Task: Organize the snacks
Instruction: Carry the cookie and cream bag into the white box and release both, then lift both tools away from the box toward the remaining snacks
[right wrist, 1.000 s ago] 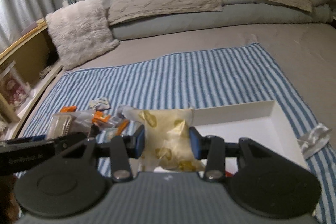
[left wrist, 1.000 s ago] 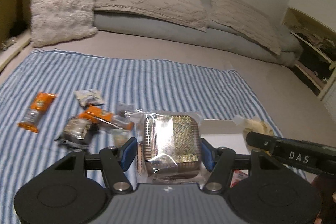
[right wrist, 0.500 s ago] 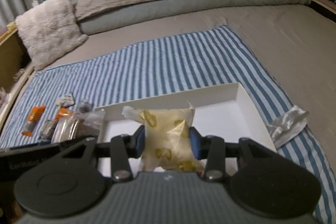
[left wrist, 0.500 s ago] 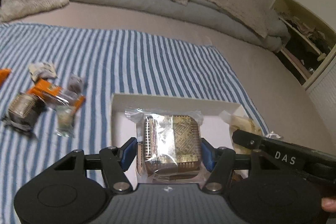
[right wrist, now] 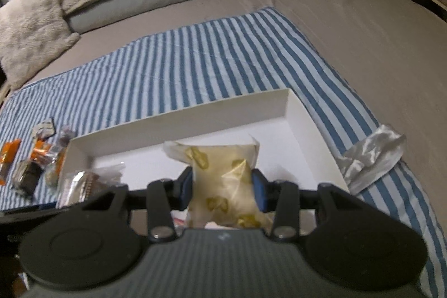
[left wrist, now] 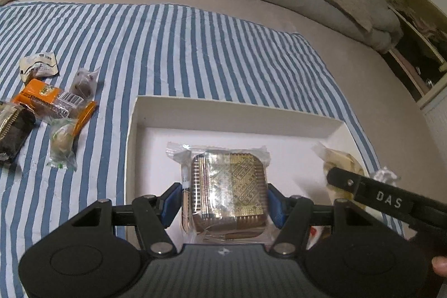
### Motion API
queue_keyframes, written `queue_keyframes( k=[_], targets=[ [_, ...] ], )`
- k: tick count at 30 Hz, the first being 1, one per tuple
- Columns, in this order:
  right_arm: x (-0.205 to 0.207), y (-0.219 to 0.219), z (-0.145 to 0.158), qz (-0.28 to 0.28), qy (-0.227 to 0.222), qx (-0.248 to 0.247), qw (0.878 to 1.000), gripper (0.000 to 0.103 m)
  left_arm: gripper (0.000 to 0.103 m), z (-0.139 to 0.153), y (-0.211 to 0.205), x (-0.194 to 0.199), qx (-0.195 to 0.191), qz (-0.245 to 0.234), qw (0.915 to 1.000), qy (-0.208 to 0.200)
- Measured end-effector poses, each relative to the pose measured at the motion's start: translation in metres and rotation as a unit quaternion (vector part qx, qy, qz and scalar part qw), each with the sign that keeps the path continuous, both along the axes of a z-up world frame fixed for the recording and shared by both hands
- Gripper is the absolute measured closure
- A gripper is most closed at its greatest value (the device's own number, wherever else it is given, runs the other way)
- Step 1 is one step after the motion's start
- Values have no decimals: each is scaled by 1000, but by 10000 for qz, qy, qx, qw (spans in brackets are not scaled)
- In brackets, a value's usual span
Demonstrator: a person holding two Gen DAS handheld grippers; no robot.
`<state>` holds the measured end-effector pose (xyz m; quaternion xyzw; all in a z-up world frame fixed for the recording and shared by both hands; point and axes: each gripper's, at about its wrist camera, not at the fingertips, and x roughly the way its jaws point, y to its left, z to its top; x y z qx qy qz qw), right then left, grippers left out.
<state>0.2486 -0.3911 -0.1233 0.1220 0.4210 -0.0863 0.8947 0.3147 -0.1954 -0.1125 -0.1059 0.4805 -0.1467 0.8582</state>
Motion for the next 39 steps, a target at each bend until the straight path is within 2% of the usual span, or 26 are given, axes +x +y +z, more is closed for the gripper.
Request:
queue_keyframes(
  k=[7, 10, 12, 15, 19, 26, 37, 39],
  targets=[
    [8, -15, -6, -271, -180, 112, 9994, 54, 39, -3, -2, 14, -197, 121, 9995, -228],
    [10, -18, -9, -218, -247, 97, 9994, 52, 34, -5, -9, 15, -74, -1, 9997, -232],
    [13, -19, -12, -218, -156, 102, 9996, 51, 27, -5, -13, 15, 4, -114, 9996, -247],
    [15, -18, -15, -152, 9, 61, 9999, 46, 23, -4, -18, 12, 199, -263, 9991, -284],
    [16, -15, -17, -34, 180, 10, 9998, 43, 23, -6, -19, 9, 411, -369, 9983, -203],
    [6, -9, -15, 109, 304, -70, 9995, 43, 23, 1, -16, -3, 474, -410, 9979, -159],
    [-21, -3, 11, 216, 127, -116, 9996, 41, 23, 23, -9, -25, 509, -445, 9974, -257],
    [-27, -1, 16, 232, 72, -131, 9996, 37, 23, 27, -7, -29, 523, -451, 9972, -275]
  ],
)
